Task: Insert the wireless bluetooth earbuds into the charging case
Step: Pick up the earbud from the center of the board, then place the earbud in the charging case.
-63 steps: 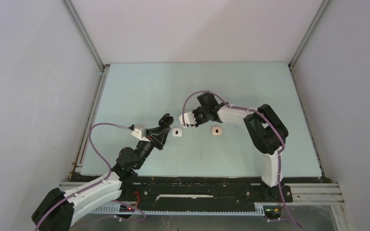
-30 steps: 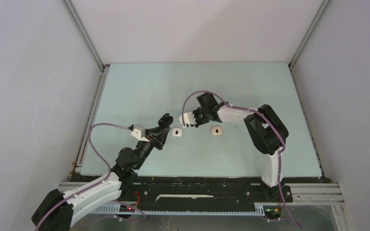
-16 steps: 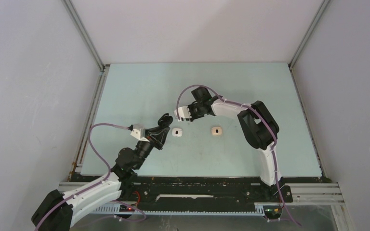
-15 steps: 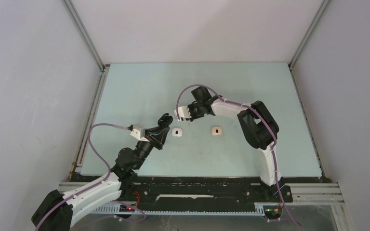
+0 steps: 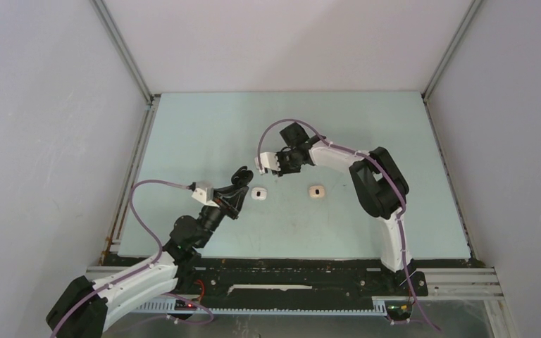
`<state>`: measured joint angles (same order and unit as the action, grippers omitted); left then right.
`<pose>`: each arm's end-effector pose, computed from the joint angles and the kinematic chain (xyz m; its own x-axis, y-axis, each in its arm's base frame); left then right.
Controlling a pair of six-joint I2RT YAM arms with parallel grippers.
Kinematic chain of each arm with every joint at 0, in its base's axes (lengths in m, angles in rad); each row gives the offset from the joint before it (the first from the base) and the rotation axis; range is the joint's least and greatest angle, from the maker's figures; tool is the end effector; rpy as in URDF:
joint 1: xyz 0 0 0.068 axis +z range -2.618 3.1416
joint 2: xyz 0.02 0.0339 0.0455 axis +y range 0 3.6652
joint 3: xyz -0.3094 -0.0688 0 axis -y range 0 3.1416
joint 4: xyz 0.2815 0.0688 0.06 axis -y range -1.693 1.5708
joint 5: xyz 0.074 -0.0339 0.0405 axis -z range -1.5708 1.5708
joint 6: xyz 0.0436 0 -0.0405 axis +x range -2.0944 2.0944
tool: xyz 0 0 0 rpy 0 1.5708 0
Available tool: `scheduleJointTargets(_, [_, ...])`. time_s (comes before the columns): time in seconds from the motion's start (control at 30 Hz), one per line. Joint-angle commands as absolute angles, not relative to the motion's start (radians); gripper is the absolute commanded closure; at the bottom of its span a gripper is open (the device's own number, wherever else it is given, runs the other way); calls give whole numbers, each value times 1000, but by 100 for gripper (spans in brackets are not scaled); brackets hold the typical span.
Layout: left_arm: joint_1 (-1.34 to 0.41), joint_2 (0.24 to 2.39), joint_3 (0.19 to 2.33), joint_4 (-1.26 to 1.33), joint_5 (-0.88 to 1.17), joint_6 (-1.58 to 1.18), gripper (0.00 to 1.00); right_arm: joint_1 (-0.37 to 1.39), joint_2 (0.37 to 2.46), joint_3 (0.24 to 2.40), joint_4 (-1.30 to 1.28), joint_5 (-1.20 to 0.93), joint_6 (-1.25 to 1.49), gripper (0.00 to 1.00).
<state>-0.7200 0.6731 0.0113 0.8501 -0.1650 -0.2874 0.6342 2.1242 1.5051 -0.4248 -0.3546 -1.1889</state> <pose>0.1190 -0.0948 0.2026 -0.0150 -0.3587 -0.9333 0.5473 0.7782 -0.3079 0.3974 0.3111 0.1629 0.3867 -0.7959 -0.4659 -0.9056 -0.2323 -0.3548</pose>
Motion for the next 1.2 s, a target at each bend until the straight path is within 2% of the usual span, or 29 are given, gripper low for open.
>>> scheduleJointTargets(0.0, [-713,667,-103,882,-169,-279,100,625,2032,1483,-536,-395,-1088,88])
scheduleJointTargets(0.33, [-713,730,-82,909,-115,-288,100,625,1581,1251,-761,-612,-890,95])
scheduleJointTargets(0.53, [-715,855,-51,984,35,-292,100,719,1356,1207,-871,-614,-790,96])
scheduleJointTargets(0.7, [-755,1048,-9,1130,263,-297,100,854,1281,1200,-930,-499,-723,96])
scheduleJointTargets(0.8, [-803,1138,46,1173,353,-294,100,867,1262,1189,-951,-467,-717,96])
scheduleJointTargets(1.17, [-856,1240,104,1190,444,-291,100,858,1279,1179,-986,-501,-691,96])
